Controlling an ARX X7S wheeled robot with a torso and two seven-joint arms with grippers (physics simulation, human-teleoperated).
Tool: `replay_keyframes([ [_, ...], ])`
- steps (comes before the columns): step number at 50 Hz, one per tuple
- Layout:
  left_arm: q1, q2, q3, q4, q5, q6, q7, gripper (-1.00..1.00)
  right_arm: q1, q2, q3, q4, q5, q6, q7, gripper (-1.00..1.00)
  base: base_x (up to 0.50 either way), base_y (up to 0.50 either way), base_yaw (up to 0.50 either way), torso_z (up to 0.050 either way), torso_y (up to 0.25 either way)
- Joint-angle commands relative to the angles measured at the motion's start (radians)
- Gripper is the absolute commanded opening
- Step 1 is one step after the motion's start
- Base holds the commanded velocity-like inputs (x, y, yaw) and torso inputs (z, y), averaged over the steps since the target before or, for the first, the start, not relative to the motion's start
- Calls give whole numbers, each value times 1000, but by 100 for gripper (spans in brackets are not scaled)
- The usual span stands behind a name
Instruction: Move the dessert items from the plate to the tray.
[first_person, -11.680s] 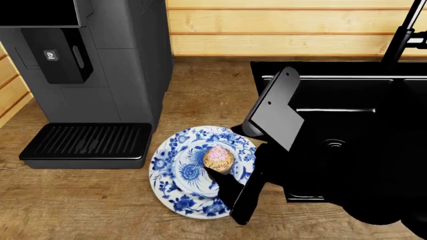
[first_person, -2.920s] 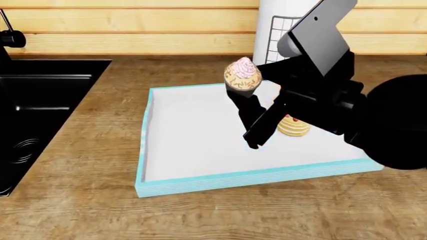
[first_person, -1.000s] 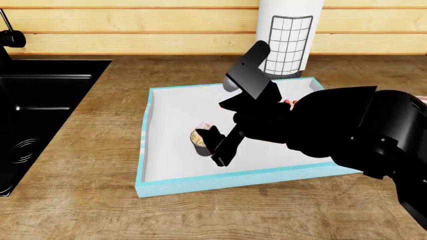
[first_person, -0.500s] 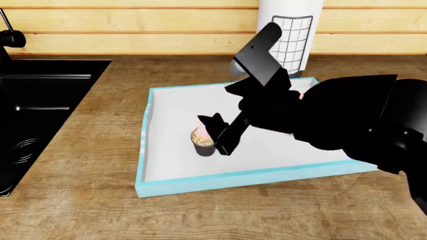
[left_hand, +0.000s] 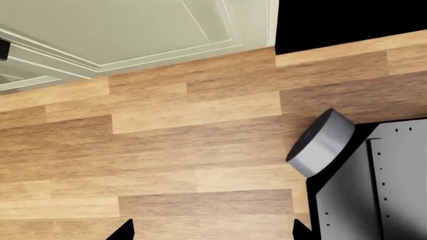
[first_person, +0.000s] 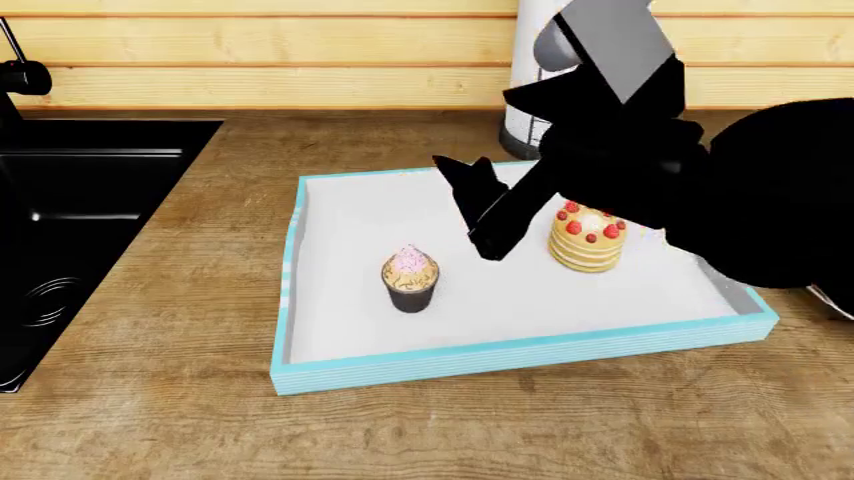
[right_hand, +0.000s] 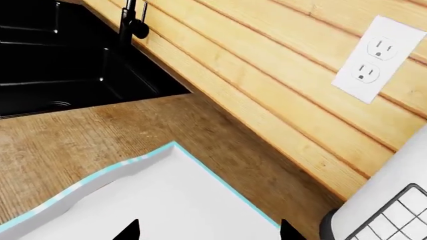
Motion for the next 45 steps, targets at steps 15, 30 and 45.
replay_keyframes([
  [15,1,-1,6,0,-1,8,-2,100,11,137,84,-131,159,33,177,100,0,0,0,0,0],
  [30,1,0,4,0,-1,11,-3,100,-9,248,136,-198,237,14,265,100,0,0,0,0,0],
  [45,2,-1,4,0,0,14,-4,100,-93,390,188,-286,320,-55,360,100,0,0,0,0,0],
])
